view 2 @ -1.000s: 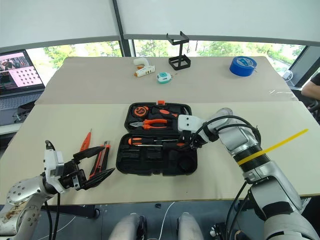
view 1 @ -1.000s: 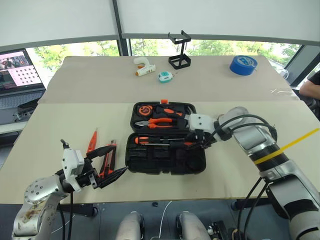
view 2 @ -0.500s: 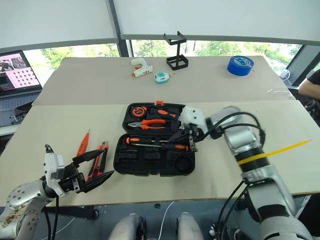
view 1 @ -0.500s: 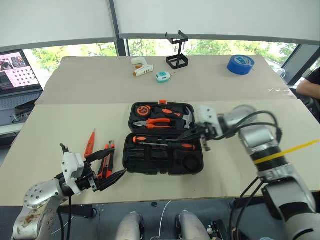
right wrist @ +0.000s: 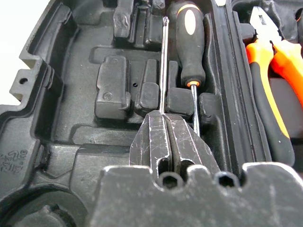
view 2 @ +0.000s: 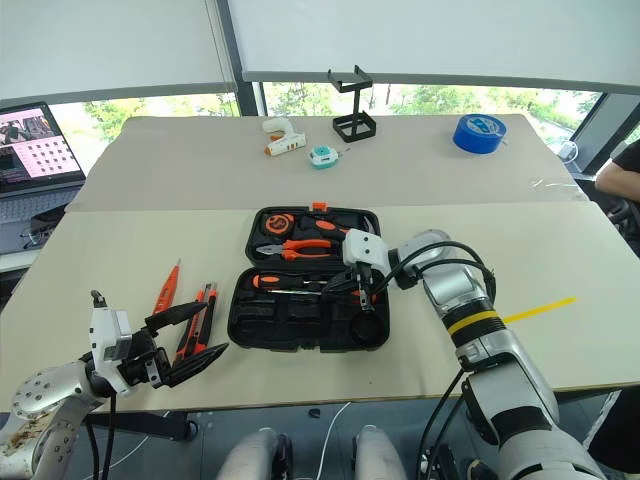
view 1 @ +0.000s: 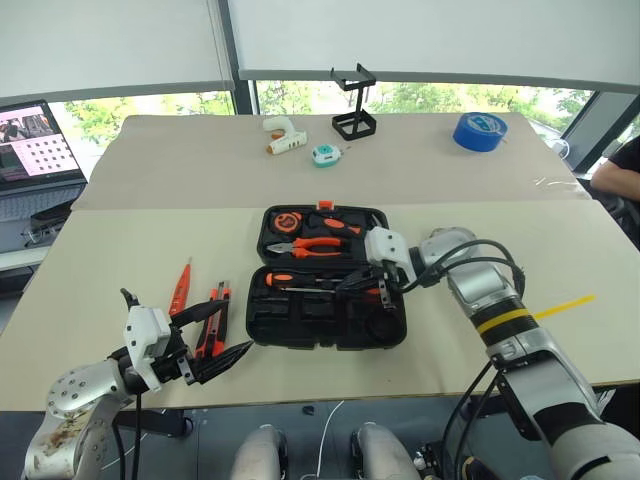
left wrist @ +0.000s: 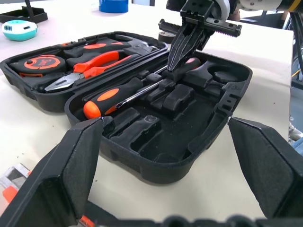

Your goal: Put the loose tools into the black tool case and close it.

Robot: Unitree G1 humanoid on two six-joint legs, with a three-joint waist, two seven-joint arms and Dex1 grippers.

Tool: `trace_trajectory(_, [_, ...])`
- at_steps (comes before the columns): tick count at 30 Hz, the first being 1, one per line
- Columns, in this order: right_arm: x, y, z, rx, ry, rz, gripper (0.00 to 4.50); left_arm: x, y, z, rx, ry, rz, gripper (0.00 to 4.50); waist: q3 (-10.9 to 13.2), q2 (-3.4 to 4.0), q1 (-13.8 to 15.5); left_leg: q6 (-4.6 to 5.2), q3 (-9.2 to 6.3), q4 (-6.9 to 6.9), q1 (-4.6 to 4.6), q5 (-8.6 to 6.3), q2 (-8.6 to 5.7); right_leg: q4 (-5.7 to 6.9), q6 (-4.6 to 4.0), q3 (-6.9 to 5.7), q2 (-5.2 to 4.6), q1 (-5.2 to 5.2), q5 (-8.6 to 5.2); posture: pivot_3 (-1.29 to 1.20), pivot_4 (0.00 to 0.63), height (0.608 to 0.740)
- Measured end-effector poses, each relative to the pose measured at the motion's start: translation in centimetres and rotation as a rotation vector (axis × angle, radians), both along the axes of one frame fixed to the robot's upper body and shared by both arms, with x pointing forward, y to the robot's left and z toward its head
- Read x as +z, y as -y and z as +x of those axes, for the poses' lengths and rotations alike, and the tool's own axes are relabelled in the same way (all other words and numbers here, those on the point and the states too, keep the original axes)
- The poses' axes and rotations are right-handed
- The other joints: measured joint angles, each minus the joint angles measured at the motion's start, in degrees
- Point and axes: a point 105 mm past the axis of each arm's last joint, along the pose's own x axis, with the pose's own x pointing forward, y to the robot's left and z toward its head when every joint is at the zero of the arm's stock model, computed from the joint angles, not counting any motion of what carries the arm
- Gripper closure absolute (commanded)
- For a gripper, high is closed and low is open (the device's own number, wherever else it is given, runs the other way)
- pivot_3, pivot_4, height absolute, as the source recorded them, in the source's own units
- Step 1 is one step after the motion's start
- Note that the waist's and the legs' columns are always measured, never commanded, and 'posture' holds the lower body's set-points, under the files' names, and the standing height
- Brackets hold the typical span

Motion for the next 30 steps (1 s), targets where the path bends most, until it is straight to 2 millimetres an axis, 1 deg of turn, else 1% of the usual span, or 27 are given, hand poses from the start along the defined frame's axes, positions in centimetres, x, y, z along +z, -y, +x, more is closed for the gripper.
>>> trace_trajectory(3, [-0.1,-0.4,0.1,0.020,0.043,-0.049,4.47,-0.2,-0.2,0.1,0.019,-0.003,0.017,0.00,0.0,-0.01,-0.3,0.00,0.00,-0.05,0.33,0.00,0.01,-0.01,-0.04,0.00,-0.01,0.29,-0.02,0.00,0.150,0.740])
trace_trajectory(6, [0.1,-0.7,0.4,0.023,0.077,-0.073,4.47,-0.3,-0.6,0.3,0.054,-0.006,0.030,0.00,-0.1,-0.09,-0.5,-0.02,-0.04,-0.07,0.39,0.00,0.03,0.02,-0.09,-0.02,0.01,0.32,0.00,0.00,0.150,0.740])
trace_trajectory(8, [0.3,-0.9,0.4,0.014,0.062,-0.051,4.47,-0.1,-1.2,0.4,0.097,-0.001,0.030,0.00,-0.1,-0.09,-0.5,-0.02,-0.06,-0.07,0.37,0.01,0.03,0.02,-0.10,-0.02,-0.01,0.30,0.00,0.00,0.150,0.740])
trace_trajectory(10, [0.6,-0.6,0.1,-0.004,0.027,0.017,4.47,0.2,-2.4,0.2,0.153,0.004,0.028,0.00,-0.1,-0.10,-0.5,-0.02,-0.11,-0.08,0.24,0.01,0.08,-0.01,-0.10,-0.05,-0.05,0.21,0.00,0.00,0.150,0.740])
trace_trajectory(12, [1.6,0.3,-0.6,-0.009,0.004,0.112,3.91,0.4,-3.8,-0.3,0.211,-0.006,0.013,0.00,0.0,-0.09,-0.3,-0.01,-0.11,-0.10,0.01,0.00,0.07,-0.04,-0.09,-0.05,-0.13,0.03,0.00,0.00,0.150,0.740])
trace_trajectory(13, [2.4,1.3,-1.0,-0.015,0.000,0.149,3.68,0.6,-4.7,-0.6,0.247,-0.010,-0.001,0.00,0.0,-0.09,-0.1,-0.01,-0.11,-0.10,-0.11,0.00,0.06,-0.09,-0.08,-0.06,-0.17,-0.06,0.00,0.00,0.150,0.740])
trace_trajectory(14, [3.5,2.8,-1.5,-0.025,0.009,0.194,3.31,0.8,-6.0,-1.1,0.304,-0.021,-0.010,0.00,0.0,-0.10,0.2,0.02,-0.13,-0.10,-0.15,-0.02,0.04,-0.14,-0.07,-0.14,-0.23,-0.06,0.00,0.00,0.150,0.740])
trace_trajectory(15, [4.3,3.7,-1.8,-0.033,0.022,0.232,2.96,1.0,-7.0,-1.5,0.349,-0.020,-0.007,0.00,0.0,-0.11,0.4,0.04,-0.14,-0.10,-0.13,-0.04,0.04,-0.20,-0.07,-0.20,-0.27,-0.02,0.00,0.00,0.150,0.740])
trace_trajectory(17, [5.2,5.6,-2.6,-0.064,0.044,0.314,2.23,1.1,-9.3,-2.4,0.446,-0.031,0.008,0.00,0.0,-0.13,0.5,0.05,-0.21,-0.11,-0.10,-0.05,0.05,-0.33,-0.07,-0.37,-0.30,0.11,0.00,0.00,0.150,0.740])
trace_trajectory(19, [5.1,7.3,-3.5,-0.105,0.039,0.376,1.60,1.0,-11.4,-3.4,0.539,-0.053,0.016,0.00,0.0,-0.15,0.5,0.05,-0.26,-0.11,-0.06,-0.06,0.05,-0.38,-0.08,-0.48,-0.32,0.21,-0.01,0.00,0.150,0.740])
trace_trajectory(21, [4.1,9.3,-4.8,-0.162,0.018,0.412,0.88,0.3,-14.5,-5.0,0.681,-0.130,0.031,0.00,0.0,-0.16,0.5,0.05,-0.24,-0.12,-0.05,-0.06,0.05,-0.38,-0.12,-0.47,-0.33,0.19,-0.03,0.00,0.150,0.740])
trace_trajectory(22, [3.5,10.3,-5.4,-0.186,0.014,0.410,0.50,0.0,-15.7,-5.8,0.737,-0.160,0.036,0.00,0.0,-0.16,0.5,0.05,-0.25,-0.12,-0.04,-0.06,0.04,-0.39,-0.12,-0.49,-0.33,0.20,-0.05,0.00,0.150,0.740])
trace_trajectory(23, [2.9,11.2,-6.0,-0.200,0.016,0.406,0.21,-0.2,-16.7,-6.5,0.781,-0.180,0.040,0.00,0.0,-0.17,0.5,0.05,-0.24,-0.12,-0.05,-0.06,0.03,-0.38,-0.13,-0.49,-0.33,0.19,-0.05,0.00,0.150,0.740])
trace_trajectory(24, [2.7,11.8,-6.5,-0.209,0.030,0.413,0.03,-0.4,-17.3,-6.9,0.809,-0.199,0.046,0.00,0.0,-0.18,0.5,0.05,-0.25,-0.12,-0.03,-0.06,0.02,-0.38,-0.13,-0.52,-0.32,0.21,-0.06,0.00,0.150,0.740])
trace_trajectory(25, [2.2,12.7,-7.0,-0.224,0.061,0.420,0.03,-0.7,-18.1,-7.5,0.848,-0.233,0.052,0.00,0.0,-0.19,0.5,0.05,-0.24,-0.12,0.00,-0.06,0.01,-0.38,-0.13,-0.53,-0.32,0.25,-0.07,0.00,0.150,0.740])
trace_trajectory(26, [1.8,13.4,-7.3,-0.244,0.075,0.420,0.03,-0.8,-18.5,-7.9,0.863,-0.254,0.055,0.00,0.0,-0.20,0.5,0.05,-0.22,-0.12,0.03,-0.06,0.01,-0.38,-0.13,-0.53,-0.32,0.27,-0.07,0.00,0.150,0.740])
trace_trajectory(28, [0.8,14.8,-7.5,-0.297,0.071,0.414,0.03,-1.4,-18.6,-8.3,0.867,-0.317,0.054,0.00,0.0,-0.21,0.5,0.04,-0.18,-0.12,0.06,-0.05,0.01,-0.38,-0.16,-0.49,-0.33,0.27,-0.09,0.00,0.150,0.740])
trace_trajectory(29, [0.7,15.1,-7.6,-0.309,0.068,0.416,0.03,-1.5,-18.6,-8.3,0.867,-0.334,0.051,0.00,0.0,-0.20,0.5,0.04,-0.18,-0.12,0.07,-0.05,0.01,-0.36,-0.16,-0.47,-0.33,0.27,-0.09,0.00,0.150,0.740])
trace_trajectory(30, [0.7,15.1,-7.7,-0.312,0.067,0.426,0.03,-1.4,-18.4,-7.9,0.861,-0.340,0.050,0.00,0.0,-0.21,0.5,0.03,-0.19,-0.12,0.08,-0.04,0.04,-0.34,-0.17,-0.47,-0.31,0.27,-0.10,0.00,0.150,0.740])
